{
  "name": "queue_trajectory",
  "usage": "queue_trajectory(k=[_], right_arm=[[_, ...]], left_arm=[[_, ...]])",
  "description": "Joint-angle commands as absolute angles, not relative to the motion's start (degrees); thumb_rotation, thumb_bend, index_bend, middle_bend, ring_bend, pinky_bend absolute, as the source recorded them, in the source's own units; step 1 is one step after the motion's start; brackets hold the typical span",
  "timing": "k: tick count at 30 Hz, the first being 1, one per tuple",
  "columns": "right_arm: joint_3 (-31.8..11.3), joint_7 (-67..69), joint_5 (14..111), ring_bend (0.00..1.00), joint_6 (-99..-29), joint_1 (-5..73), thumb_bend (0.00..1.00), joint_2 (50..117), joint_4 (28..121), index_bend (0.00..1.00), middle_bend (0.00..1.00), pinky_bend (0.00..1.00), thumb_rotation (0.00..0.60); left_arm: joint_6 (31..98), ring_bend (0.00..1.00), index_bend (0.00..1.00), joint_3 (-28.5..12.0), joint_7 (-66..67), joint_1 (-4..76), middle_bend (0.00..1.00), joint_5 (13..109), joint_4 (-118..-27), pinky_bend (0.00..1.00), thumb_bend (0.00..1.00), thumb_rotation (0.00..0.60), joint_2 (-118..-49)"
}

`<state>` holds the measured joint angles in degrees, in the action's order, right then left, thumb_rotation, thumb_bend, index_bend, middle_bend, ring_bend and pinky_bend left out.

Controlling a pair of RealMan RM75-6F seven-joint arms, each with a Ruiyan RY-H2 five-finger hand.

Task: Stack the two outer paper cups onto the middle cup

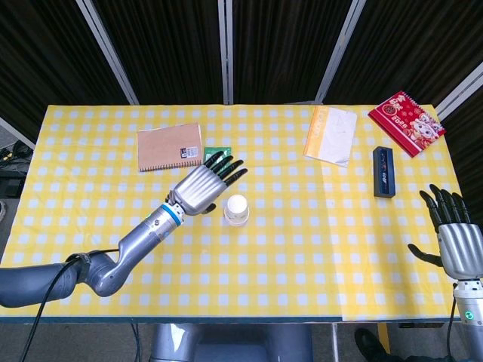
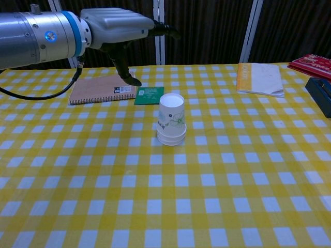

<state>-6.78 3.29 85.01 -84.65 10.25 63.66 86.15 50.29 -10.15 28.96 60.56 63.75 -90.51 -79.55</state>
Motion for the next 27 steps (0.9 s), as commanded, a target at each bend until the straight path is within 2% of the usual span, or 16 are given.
queue_trajectory(k=[1, 3, 9, 12, 14, 20, 23, 27], right_arm=[[-6.7, 3.3, 85.1, 0.00, -84.7, 10.2, 0.00, 63.6, 86.2, 0.03, 0.00, 0.00, 0.600], [-6.7, 3.1, 85.3, 0.00, -84.8, 10.2, 0.00, 63.6, 86.4, 0.03, 0.00, 0.00, 0.600], [-6.6, 1.8, 85.7, 0.00, -85.0, 10.1, 0.00, 63.8, 86.6, 0.03, 0.00, 0.00, 0.600], [-6.6, 0.9, 86.1, 0.00, -85.2, 10.1, 0.00, 64.1, 87.0, 0.03, 0.00, 0.00, 0.600], [-6.5, 0.5, 86.5, 0.00, -85.3, 10.2, 0.00, 64.2, 87.3, 0.03, 0.00, 0.00, 0.600], [-6.4, 0.3, 87.6, 0.00, -85.7, 10.2, 0.00, 64.1, 88.1, 0.03, 0.00, 0.00, 0.600], [-6.3, 0.2, 87.9, 0.00, -85.9, 10.2, 0.00, 64.1, 88.4, 0.03, 0.00, 0.00, 0.600], [-6.3, 0.2, 88.0, 0.00, -85.9, 10.2, 0.00, 64.0, 88.4, 0.03, 0.00, 0.00, 0.600]], left_arm=[[55.4, 0.00, 0.00, -9.5, 25.6, 56.0, 0.00, 64.9, -91.4, 0.00, 0.04, 0.600, -76.3], [59.4, 0.00, 0.00, -8.7, 22.9, 52.3, 0.00, 65.6, -91.4, 0.00, 0.00, 0.600, -74.7], [71.8, 0.00, 0.00, -5.8, 16.3, 40.1, 0.00, 64.8, -93.4, 0.00, 0.00, 0.600, -72.2], [75.7, 0.00, 0.00, -2.2, 16.0, 33.8, 0.00, 64.2, -97.9, 0.00, 0.00, 0.600, -68.0], [80.4, 0.00, 0.00, 0.9, 13.5, 28.9, 0.00, 67.6, -99.6, 0.00, 0.00, 0.600, -65.8], [89.7, 0.00, 0.00, 8.5, 5.3, 17.0, 0.00, 76.9, -98.3, 0.00, 0.00, 0.600, -63.4], [92.6, 0.00, 0.00, 9.9, 3.6, 13.7, 0.00, 80.4, -96.8, 0.00, 0.00, 0.600, -63.4], [94.2, 0.00, 0.00, 9.4, 2.3, 11.3, 0.00, 82.2, -95.7, 0.00, 0.00, 0.600, -63.8]])
